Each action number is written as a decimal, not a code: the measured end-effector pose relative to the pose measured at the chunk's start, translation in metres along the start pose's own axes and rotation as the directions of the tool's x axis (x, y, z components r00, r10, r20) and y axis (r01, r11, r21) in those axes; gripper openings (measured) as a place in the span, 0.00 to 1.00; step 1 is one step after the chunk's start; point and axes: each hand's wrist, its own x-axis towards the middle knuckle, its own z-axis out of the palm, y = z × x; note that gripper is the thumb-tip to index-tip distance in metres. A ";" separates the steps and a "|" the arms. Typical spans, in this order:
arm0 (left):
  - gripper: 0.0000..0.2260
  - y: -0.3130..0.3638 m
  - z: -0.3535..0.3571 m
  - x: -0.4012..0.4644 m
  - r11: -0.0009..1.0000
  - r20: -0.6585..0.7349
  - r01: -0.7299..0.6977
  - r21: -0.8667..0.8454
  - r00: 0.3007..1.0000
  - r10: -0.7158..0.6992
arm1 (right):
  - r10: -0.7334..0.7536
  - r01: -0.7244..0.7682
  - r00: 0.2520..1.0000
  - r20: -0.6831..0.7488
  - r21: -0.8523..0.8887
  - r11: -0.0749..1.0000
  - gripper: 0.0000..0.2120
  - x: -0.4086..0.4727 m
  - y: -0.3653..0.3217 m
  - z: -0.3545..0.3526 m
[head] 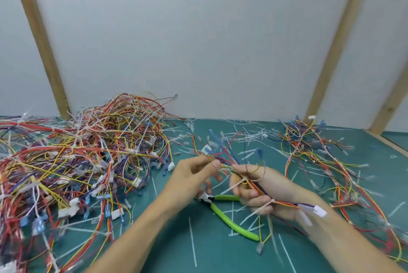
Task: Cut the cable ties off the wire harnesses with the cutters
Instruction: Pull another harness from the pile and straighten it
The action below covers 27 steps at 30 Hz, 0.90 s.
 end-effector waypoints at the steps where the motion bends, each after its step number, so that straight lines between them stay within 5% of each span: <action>1: 0.10 0.000 0.001 0.000 1.000 0.001 0.017 -0.026 1.000 -0.017 | -0.001 0.001 1.000 0.007 -0.004 1.000 0.21 0.002 0.003 0.005; 6: 0.08 0.005 0.003 0.000 0.974 -0.115 0.022 -0.227 0.992 -0.049 | -0.246 0.213 0.948 -0.201 -0.170 0.962 0.28 0.002 0.014 0.026; 10: 0.06 0.004 -0.007 0.004 0.963 -0.308 -0.012 -0.269 0.949 -0.074 | -0.640 0.487 0.706 -0.303 -0.449 0.749 0.11 -0.009 0.016 0.024; 16: 0.06 0.003 -0.007 0.005 0.925 -0.202 0.002 -0.380 0.976 -0.085 | -0.726 0.406 0.636 -0.260 -0.687 0.602 0.04 -0.006 0.028 0.035; 22: 0.10 0.004 -0.006 0.006 0.916 -0.143 0.010 -0.401 0.987 -0.074 | -0.610 0.494 0.699 -0.374 -0.365 0.790 0.15 0.003 0.033 0.034; 27: 0.11 0.005 -0.005 0.004 0.913 -0.095 0.036 -0.406 0.992 -0.082 | -0.464 0.499 0.823 -0.327 0.026 0.866 0.12 0.002 0.029 0.022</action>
